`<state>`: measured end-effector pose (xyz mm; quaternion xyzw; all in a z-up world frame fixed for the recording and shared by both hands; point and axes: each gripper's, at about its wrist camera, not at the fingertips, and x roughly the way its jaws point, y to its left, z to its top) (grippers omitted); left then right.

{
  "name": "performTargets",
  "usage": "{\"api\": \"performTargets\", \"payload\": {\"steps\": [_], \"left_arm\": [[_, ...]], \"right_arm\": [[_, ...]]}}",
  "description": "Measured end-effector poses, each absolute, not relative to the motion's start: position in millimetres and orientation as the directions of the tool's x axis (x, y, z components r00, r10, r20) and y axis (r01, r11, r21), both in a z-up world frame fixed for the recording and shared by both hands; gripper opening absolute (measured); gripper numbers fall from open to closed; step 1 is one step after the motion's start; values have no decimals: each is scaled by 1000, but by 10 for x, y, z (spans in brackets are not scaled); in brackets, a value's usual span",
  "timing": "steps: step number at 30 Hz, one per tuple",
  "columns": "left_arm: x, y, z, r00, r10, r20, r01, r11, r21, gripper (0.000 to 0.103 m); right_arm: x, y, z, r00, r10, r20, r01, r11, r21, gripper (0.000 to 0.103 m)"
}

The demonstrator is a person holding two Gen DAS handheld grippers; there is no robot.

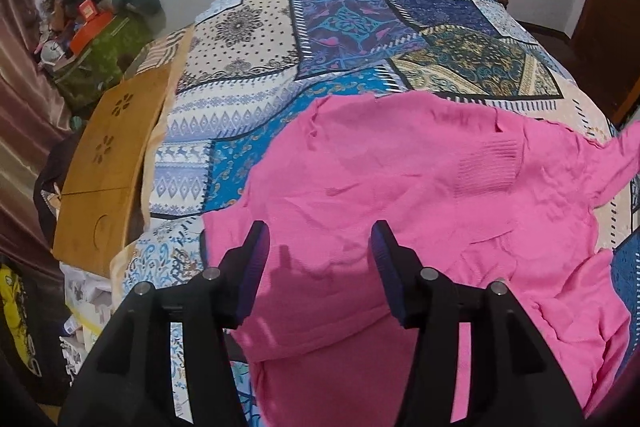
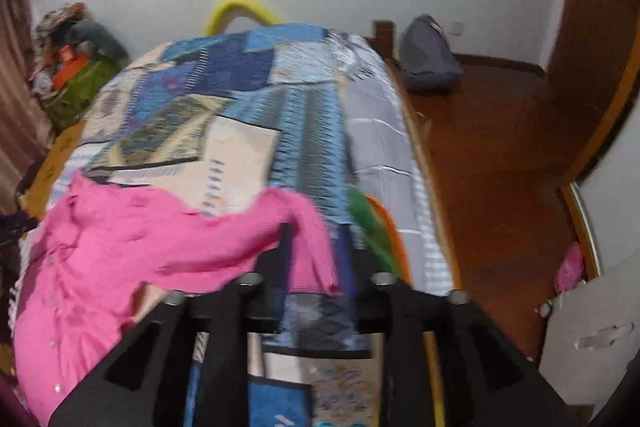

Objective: Fold small clothes

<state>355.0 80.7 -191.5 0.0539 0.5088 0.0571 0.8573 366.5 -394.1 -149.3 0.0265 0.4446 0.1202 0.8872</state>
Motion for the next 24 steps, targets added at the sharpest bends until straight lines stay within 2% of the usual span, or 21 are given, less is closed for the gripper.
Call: {"api": "performTargets", "payload": {"steps": [1,2,10,14,20,24], "left_arm": [[3554,855,-1903,475,161,-865,-54,987,154,53],[3556,894,-1895,476,170,-863,-62,985,160,53],[3746,1311,-1962,465,229,-855,-130,973,190,57],[3899,1505,-2108,442,235,-866,-153,971,185,57],[4079,1727,-2430,394,238,-888,-162,969,188,58],[4139,1799,-2616,365,186,-912,-160,978,136,58]], "right_arm": [[3645,-3854,-1441,588,259,-767,-211,964,163,42],[3634,-3790,-1402,592,276,-757,-226,959,172,44],[3776,-2882,-1309,548,444,-709,-416,880,229,45],[4000,-2367,-1563,482,481,-732,-477,845,242,45],[4342,-1827,-2008,399,464,-791,-496,834,240,45],[4388,-1596,-2210,330,477,-815,-534,806,256,45]]}}
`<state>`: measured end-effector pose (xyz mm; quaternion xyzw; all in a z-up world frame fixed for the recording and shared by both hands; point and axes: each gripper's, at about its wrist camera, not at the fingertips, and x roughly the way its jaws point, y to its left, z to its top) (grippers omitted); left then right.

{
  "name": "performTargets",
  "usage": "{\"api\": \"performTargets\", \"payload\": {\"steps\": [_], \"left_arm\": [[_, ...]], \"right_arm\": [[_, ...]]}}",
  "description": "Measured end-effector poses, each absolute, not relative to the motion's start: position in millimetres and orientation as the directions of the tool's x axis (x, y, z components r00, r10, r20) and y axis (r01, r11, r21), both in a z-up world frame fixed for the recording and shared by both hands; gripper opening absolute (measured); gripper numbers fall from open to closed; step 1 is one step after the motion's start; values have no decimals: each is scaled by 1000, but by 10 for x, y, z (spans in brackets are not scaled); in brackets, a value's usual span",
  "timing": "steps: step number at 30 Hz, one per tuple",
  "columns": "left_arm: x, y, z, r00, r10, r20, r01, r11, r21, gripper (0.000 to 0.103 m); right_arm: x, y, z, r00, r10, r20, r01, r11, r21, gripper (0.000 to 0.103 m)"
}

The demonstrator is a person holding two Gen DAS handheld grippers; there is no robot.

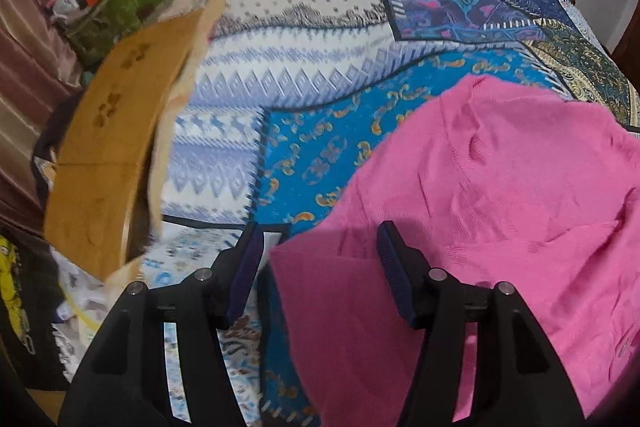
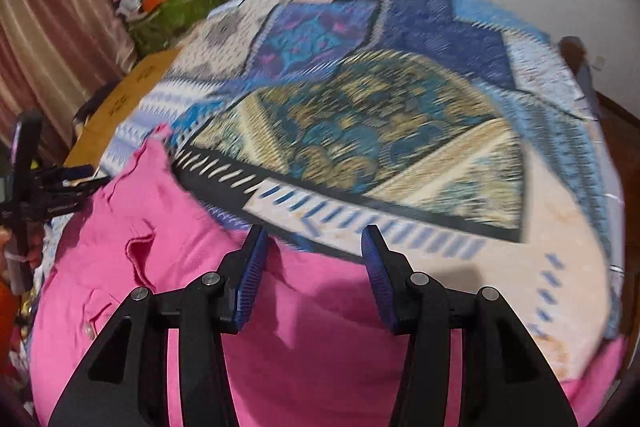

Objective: Fold small clothes

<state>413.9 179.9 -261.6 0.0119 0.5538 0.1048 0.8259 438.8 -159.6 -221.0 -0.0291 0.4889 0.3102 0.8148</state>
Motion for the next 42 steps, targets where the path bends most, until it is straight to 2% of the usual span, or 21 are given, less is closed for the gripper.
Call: {"api": "performTargets", "payload": {"steps": [3,5,7,9,11,15,24,31,36,37,38,39,42], "left_arm": [[4131,1794,-2650,377,174,-910,-168,979,118,58],[4126,1799,-2651,379,165,-910,-182,978,101,54],[4111,1763,-2640,384,120,-916,-157,986,64,37],[4102,1685,-2628,385,95,-918,-123,991,51,7],[4076,1537,-2608,391,119,-913,-90,992,91,2],[3973,1282,-2531,426,194,-884,-11,978,209,1],[3643,1352,-2414,428,184,-885,-13,980,198,1],[3601,1418,-2316,434,194,-880,-27,979,202,1],[3766,1406,-2233,445,171,-879,-34,984,174,3],[3803,1394,-2210,456,179,-872,-39,983,182,5],[3844,1380,-2192,463,185,-867,-42,981,187,11],[3900,1364,-2175,468,189,-863,-46,981,189,17],[4083,1307,-2170,466,176,-867,-67,984,164,24]], "right_arm": [[4282,-1561,-2198,325,503,-801,-573,779,256,44],[4233,-1565,-2197,313,513,-799,-584,768,264,31],[4163,-1561,-2177,302,523,-797,-612,748,259,14],[4129,-1532,-2166,295,519,-802,-631,736,244,6],[4094,-1527,-2148,300,510,-806,-647,730,221,4],[4085,-1562,-2104,336,479,-811,-640,748,176,3],[4130,-1979,-1971,446,416,-792,-543,830,130,3],[4241,-2334,-1730,583,358,-730,-416,903,110,2],[4307,-2334,-1775,545,367,-754,-422,897,131,4],[4296,-2327,-1786,544,355,-760,-422,899,118,5],[4281,-2334,-1794,540,355,-763,-425,898,118,6],[4272,-2348,-1798,533,361,-765,-427,896,125,12],[4246,-2408,-1780,527,353,-773,-417,900,127,35]]}}
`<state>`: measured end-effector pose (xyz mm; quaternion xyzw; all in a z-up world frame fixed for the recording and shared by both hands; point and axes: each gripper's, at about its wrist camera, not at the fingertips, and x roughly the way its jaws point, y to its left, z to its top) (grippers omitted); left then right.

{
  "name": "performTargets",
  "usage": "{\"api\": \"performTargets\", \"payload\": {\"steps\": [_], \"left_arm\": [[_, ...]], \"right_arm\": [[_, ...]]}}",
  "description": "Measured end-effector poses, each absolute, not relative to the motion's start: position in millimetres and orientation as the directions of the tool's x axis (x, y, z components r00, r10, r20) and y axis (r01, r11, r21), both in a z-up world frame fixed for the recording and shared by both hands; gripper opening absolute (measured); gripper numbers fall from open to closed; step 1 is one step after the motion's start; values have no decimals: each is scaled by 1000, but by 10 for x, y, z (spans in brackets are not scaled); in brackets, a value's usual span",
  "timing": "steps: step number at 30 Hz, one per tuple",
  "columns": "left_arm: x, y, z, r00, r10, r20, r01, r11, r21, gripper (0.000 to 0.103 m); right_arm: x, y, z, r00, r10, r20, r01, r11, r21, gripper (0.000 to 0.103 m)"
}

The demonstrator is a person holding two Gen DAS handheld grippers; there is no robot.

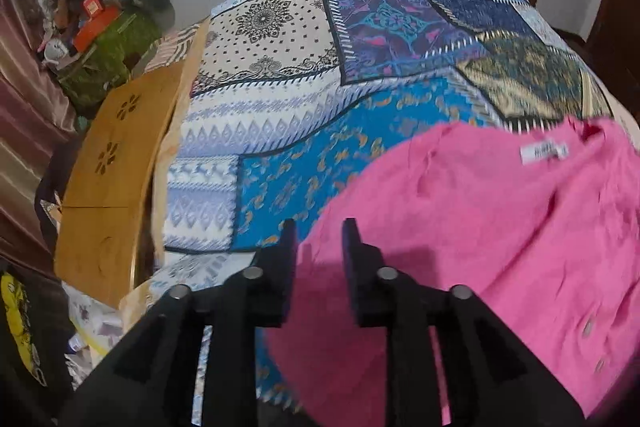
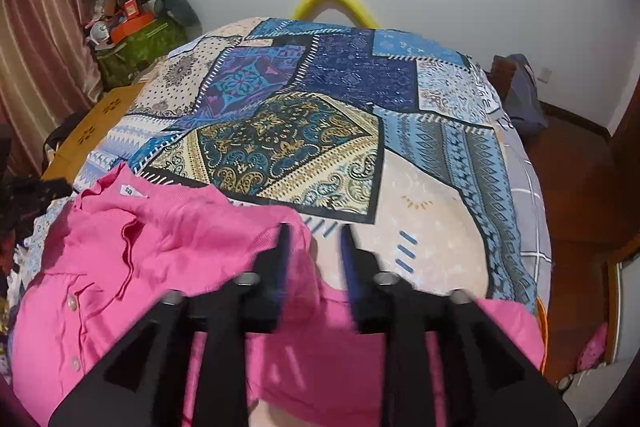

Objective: Fold small clothes

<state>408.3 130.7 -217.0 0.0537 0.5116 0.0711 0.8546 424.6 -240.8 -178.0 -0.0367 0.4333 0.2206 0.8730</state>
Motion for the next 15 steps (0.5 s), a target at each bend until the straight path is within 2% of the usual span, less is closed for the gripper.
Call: {"api": "performTargets", "payload": {"steps": [3,5,7,9,11,15], "left_arm": [[4214,1177,-2178,466,136,-874,-62,991,121,24],[4275,1033,-2161,476,99,-874,-44,995,89,24],[4350,817,-2140,485,70,-872,-1,997,79,29],[4432,607,-2140,491,66,-869,27,996,91,46],[4516,380,-2172,490,55,-870,73,992,104,54],[4637,1,-2271,512,131,-849,128,966,226,56]], "right_arm": [[4183,-2532,-1702,558,327,-762,-403,910,96,46],[4159,-2679,-1661,567,321,-759,-380,919,105,46],[4135,-2843,-1644,572,306,-761,-350,930,111,46],[4105,-2990,-1646,579,284,-765,-322,941,105,46],[4058,-3177,-1664,585,251,-771,-292,952,89,46],[3987,-3444,-1718,577,212,-789,-254,964,73,46]]}}
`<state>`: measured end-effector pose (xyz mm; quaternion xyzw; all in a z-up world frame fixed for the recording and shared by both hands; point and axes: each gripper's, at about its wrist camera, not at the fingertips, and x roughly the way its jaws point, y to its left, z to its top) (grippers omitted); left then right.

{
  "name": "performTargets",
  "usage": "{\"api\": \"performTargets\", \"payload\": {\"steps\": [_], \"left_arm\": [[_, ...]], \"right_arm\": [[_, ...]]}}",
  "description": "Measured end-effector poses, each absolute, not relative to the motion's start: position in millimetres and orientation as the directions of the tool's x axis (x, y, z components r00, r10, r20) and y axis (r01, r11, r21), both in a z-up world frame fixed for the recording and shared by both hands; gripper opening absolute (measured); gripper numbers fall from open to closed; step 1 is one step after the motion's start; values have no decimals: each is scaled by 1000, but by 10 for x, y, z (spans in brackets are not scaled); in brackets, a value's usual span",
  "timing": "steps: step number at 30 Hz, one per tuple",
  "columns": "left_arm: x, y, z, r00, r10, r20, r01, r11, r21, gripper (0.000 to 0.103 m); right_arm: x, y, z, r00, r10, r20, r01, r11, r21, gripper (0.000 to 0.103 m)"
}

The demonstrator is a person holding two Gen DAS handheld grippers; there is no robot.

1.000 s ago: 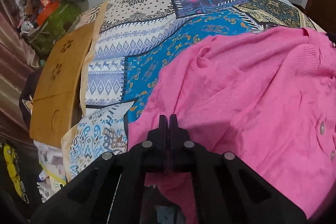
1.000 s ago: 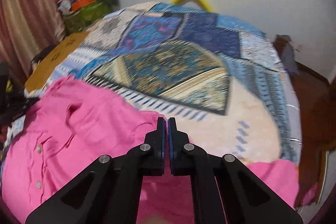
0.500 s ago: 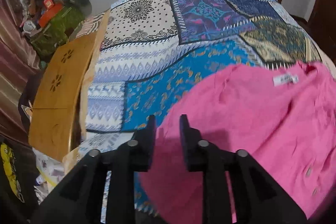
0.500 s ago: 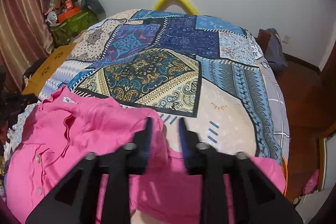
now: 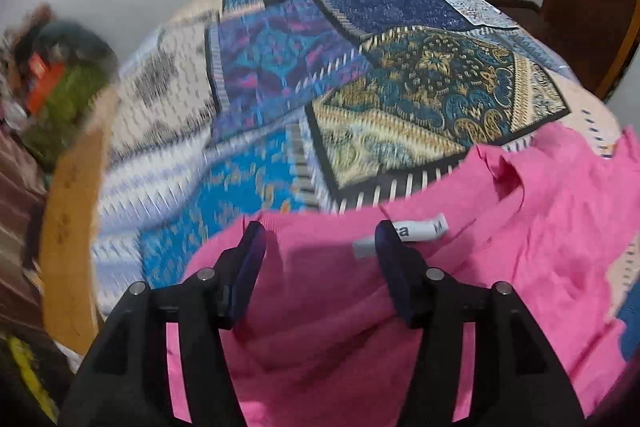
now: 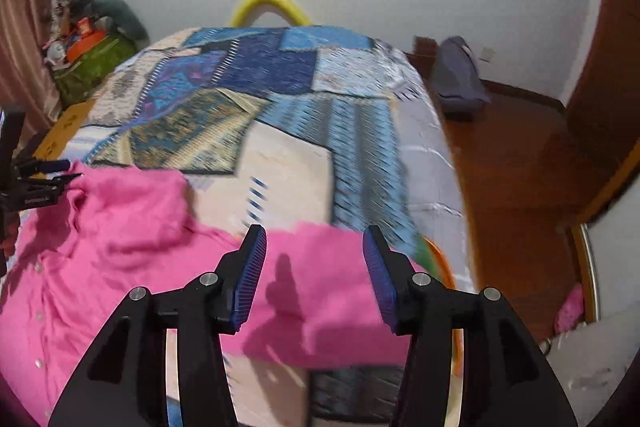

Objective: Fold small clothes

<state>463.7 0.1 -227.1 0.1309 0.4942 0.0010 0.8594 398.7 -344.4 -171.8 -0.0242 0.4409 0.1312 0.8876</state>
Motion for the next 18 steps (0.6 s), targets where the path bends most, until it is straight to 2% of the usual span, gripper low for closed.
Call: {"api": "performTargets", "payload": {"steps": [1,3,5,8,10,12,15,18], "left_arm": [[4667,-44,-2284,518,150,-842,128,960,250,56],[4740,-104,-2311,518,158,-841,142,953,267,37],[4836,-157,-2345,516,182,-837,142,946,292,28],[5004,-177,-2401,515,274,-812,81,927,365,28],[5071,-144,-2397,503,280,-817,57,933,355,28],[5091,-94,-2376,497,265,-826,42,944,328,28],[5024,10,-2293,487,223,-845,36,961,274,28],[4884,92,-2154,506,172,-845,35,975,219,28]], "right_arm": [[3966,-3508,-1732,573,205,-793,-248,966,71,46],[3923,-3637,-1767,569,199,-798,-234,969,75,46],[3883,-3764,-1811,564,196,-802,-215,973,87,47],[3839,-3921,-1907,553,188,-812,-181,978,103,48],[3834,-4012,-1993,535,196,-822,-166,978,124,48],[3832,-4089,-2074,516,200,-833,-147,979,144,48],[3851,-4179,-2173,492,209,-845,-115,978,175,56],[3904,-4255,-2288,466,273,-841,-78,960,268,56]]}}
